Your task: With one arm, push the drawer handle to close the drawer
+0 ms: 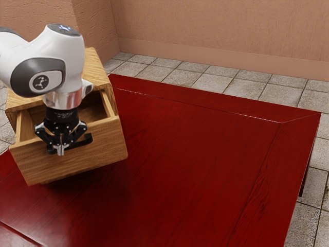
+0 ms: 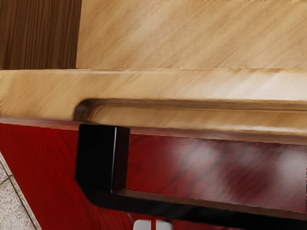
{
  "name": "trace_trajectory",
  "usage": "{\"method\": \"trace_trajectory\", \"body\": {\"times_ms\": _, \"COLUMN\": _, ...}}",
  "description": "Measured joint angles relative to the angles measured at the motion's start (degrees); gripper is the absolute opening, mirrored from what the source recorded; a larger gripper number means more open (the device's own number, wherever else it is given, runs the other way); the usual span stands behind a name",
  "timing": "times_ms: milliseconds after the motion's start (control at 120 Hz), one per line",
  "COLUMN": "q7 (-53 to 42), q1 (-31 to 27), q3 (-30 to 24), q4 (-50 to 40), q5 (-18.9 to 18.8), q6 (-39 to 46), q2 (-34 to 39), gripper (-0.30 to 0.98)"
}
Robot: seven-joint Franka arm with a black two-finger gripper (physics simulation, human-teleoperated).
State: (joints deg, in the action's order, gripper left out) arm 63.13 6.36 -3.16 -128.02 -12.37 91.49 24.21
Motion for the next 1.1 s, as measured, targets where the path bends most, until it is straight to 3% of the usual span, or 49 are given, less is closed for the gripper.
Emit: {"method": "trace_trajectory", "body": {"times_ms": 1100, "q7": 3.5, "q1": -10.1, "q3": 0.4, "q4": 0.5, "q5": -0.2, "q6": 10.1, "q2": -3.1, "gripper": -0.10}}
